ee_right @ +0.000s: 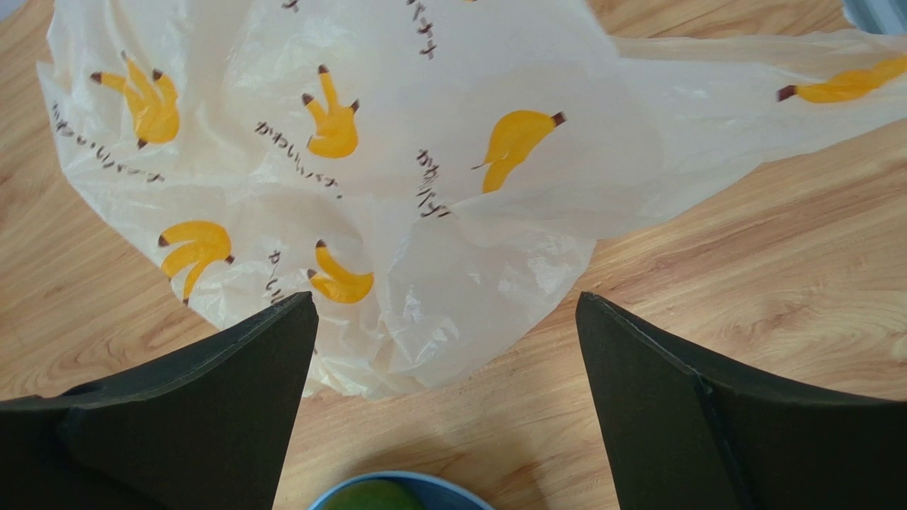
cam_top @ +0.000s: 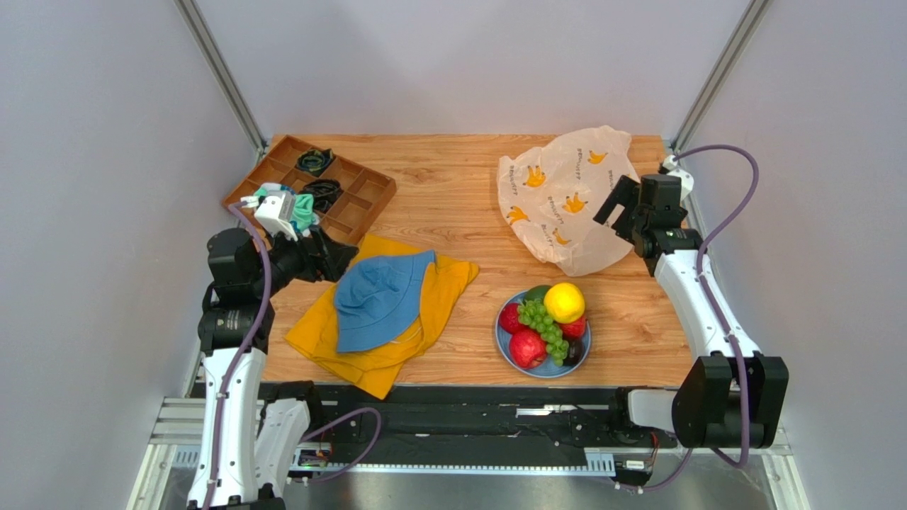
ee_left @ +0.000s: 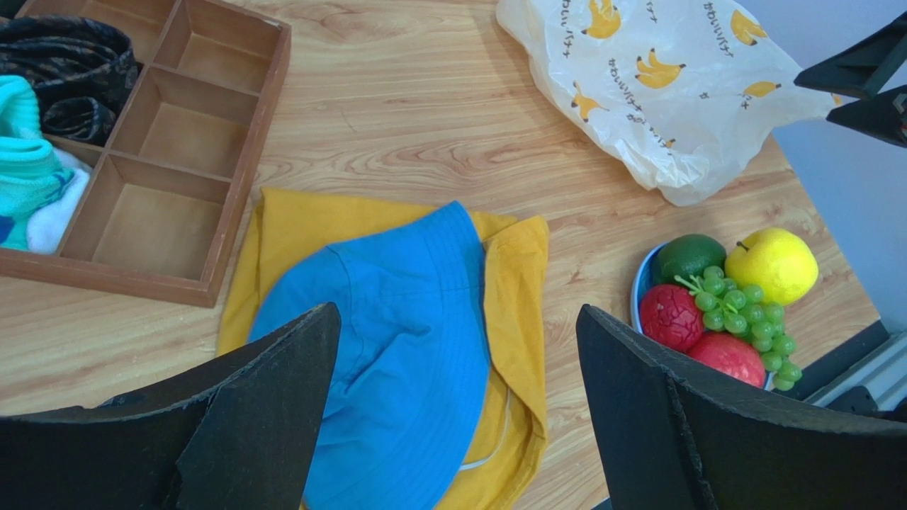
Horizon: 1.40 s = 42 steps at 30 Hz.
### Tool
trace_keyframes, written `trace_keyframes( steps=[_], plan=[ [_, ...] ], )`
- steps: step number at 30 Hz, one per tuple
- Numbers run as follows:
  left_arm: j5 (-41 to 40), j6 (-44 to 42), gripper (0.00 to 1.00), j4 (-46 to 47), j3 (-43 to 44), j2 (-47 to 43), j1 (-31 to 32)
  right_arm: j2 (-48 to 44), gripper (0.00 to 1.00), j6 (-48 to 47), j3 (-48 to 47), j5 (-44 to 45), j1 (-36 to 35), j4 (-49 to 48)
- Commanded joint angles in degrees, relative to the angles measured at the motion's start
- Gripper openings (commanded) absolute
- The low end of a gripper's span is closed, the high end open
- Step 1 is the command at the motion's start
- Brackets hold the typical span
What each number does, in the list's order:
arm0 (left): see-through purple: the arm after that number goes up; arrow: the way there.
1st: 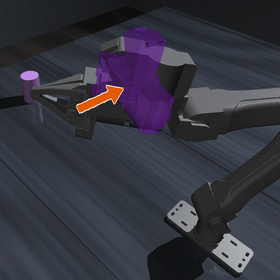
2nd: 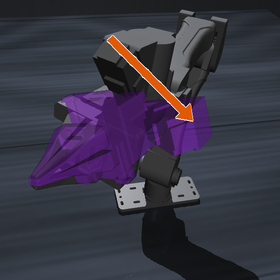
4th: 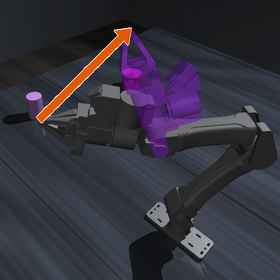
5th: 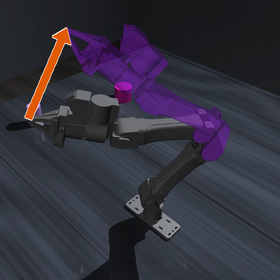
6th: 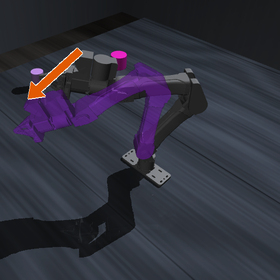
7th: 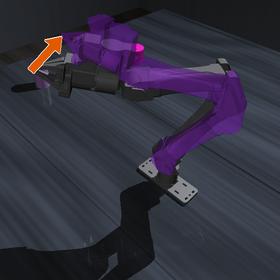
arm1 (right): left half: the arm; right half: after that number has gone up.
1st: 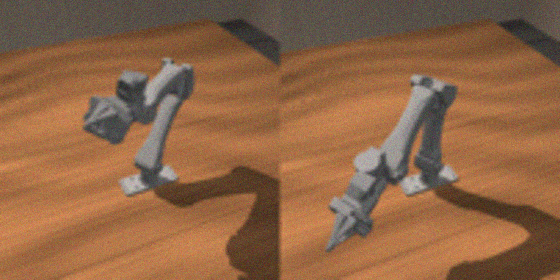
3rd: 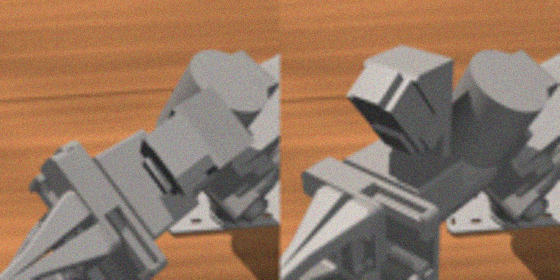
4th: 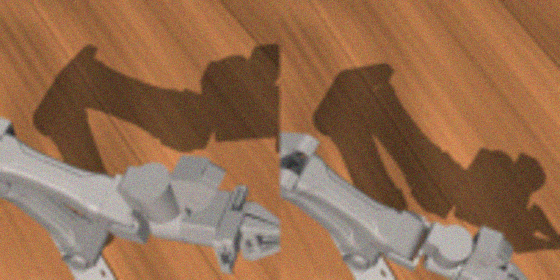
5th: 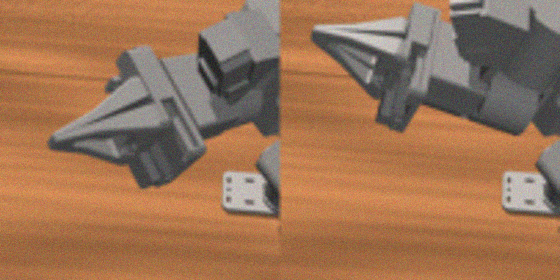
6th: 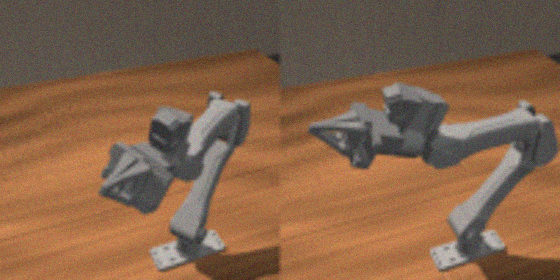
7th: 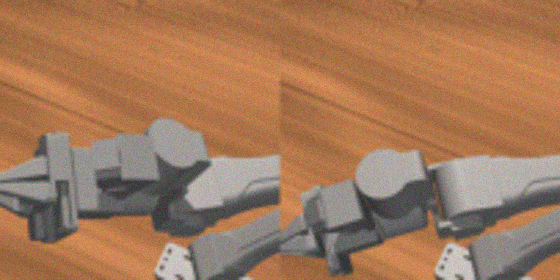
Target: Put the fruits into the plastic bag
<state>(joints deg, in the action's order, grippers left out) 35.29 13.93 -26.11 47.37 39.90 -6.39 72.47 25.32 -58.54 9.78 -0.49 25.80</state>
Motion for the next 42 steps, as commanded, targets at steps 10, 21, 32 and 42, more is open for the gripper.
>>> trace_keyframes(
  steps=[10, 21, 32, 42],
  plan=[
    [1.8, -1.2, 0.89, -0.6, 0.8, 2.0, 0.2, 9.7, 0.97, 10.2, 4.7, -12.2, 13.5, -17.4],
    [2.3, -1.1, 0.8, -0.4, 0.9, 3.3, 0.2, 18.7, 0.8, 9.3, 0.5, -12.9, 14.5, -24.9],
    [2.5, -0.9, 0.8, -0.3, 0.7, 3.6, 0.2, 26.9, 0.68, 2.3, -6.8, -17.9, 14.5, -32.7],
    [2.1, 0.9, 0.76, 2.1, 2.0, 6.0, 3.7, 17.1, 0.11, -8.1, -4.7, -26.4, 11.1, -37.8]
  ],
)
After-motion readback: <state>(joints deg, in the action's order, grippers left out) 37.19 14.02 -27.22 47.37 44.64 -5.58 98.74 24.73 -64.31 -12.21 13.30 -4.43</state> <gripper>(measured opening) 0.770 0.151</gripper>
